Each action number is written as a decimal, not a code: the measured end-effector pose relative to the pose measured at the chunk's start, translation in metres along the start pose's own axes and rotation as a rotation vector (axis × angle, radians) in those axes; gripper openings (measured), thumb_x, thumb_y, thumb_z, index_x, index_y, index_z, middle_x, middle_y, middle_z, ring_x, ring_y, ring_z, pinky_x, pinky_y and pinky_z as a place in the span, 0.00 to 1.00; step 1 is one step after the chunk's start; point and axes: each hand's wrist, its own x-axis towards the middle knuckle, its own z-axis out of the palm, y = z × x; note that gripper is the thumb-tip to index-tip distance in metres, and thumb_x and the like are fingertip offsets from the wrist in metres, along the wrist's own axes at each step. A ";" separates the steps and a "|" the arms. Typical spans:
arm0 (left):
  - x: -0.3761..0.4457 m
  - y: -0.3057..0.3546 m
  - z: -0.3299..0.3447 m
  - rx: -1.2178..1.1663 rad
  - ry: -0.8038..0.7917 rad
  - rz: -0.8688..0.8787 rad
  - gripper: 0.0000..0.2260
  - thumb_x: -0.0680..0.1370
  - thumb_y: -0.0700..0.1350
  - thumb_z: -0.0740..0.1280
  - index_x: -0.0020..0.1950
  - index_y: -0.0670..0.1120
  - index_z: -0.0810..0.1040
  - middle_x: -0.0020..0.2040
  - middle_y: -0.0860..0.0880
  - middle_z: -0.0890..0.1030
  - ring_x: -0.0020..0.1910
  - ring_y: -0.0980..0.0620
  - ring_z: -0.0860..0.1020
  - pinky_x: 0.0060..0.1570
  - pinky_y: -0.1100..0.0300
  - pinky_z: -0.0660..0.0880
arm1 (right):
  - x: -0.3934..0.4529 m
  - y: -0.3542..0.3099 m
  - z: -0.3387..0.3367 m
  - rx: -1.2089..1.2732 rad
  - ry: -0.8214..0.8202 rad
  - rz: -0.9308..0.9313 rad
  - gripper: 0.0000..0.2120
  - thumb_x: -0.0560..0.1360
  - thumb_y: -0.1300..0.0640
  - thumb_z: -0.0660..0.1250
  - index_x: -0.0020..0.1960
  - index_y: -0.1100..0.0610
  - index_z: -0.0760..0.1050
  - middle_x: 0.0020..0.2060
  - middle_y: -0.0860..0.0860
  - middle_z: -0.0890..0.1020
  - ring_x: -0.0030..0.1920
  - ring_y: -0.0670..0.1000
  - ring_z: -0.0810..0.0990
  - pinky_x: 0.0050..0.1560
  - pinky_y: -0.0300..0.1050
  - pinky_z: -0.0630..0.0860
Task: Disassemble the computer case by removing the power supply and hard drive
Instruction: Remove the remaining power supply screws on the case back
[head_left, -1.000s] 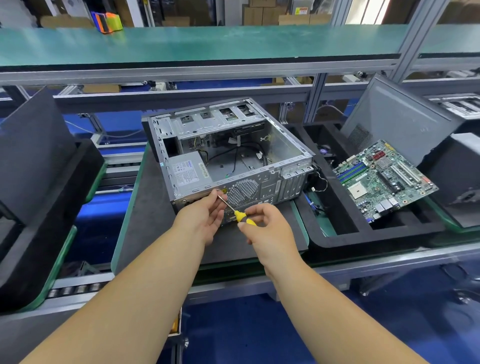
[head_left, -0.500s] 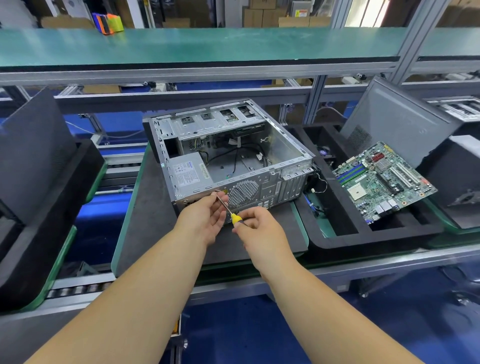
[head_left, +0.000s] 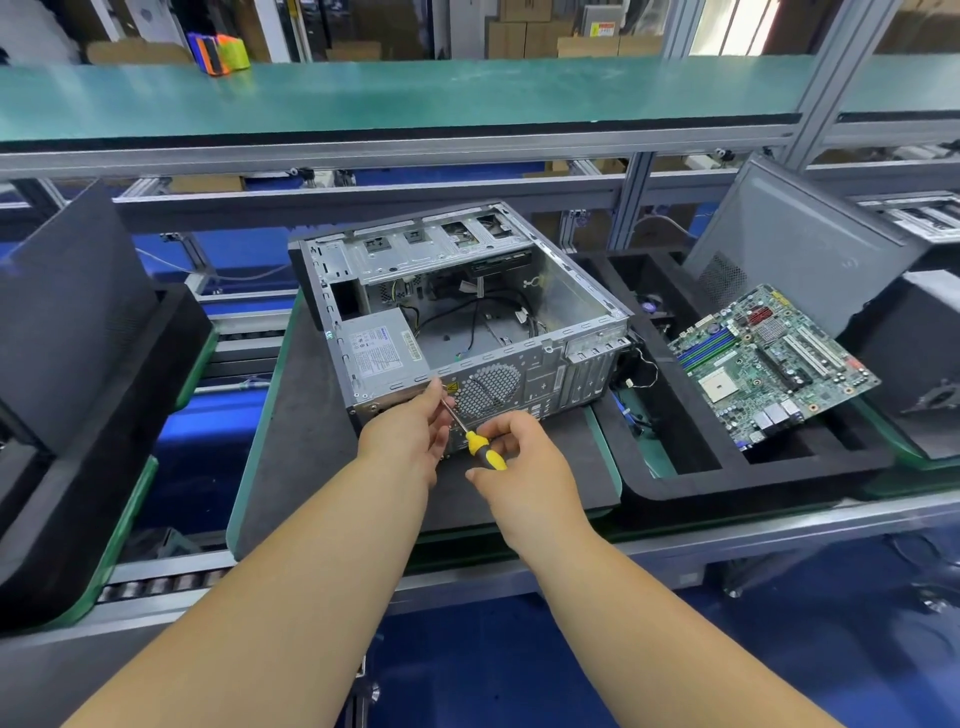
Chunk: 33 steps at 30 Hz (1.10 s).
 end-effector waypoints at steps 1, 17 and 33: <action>0.000 -0.001 0.000 0.001 0.006 0.005 0.05 0.77 0.48 0.71 0.46 0.46 0.82 0.38 0.52 0.83 0.34 0.61 0.79 0.30 0.70 0.73 | 0.000 0.000 0.000 0.002 -0.003 0.005 0.17 0.70 0.61 0.74 0.49 0.42 0.72 0.45 0.45 0.78 0.43 0.45 0.78 0.37 0.40 0.72; -0.005 0.008 -0.006 0.054 -0.059 0.086 0.07 0.79 0.45 0.69 0.43 0.45 0.82 0.35 0.52 0.85 0.30 0.61 0.81 0.27 0.70 0.75 | 0.009 0.007 -0.018 0.115 -0.126 0.125 0.08 0.76 0.60 0.67 0.49 0.47 0.76 0.41 0.47 0.84 0.38 0.45 0.80 0.40 0.41 0.79; -0.022 -0.026 0.054 0.623 -0.580 0.223 0.12 0.82 0.45 0.64 0.47 0.42 0.85 0.37 0.49 0.84 0.33 0.58 0.78 0.36 0.67 0.75 | 0.045 0.017 -0.094 0.304 -0.075 0.006 0.06 0.76 0.62 0.69 0.48 0.53 0.84 0.31 0.43 0.82 0.27 0.36 0.75 0.29 0.28 0.68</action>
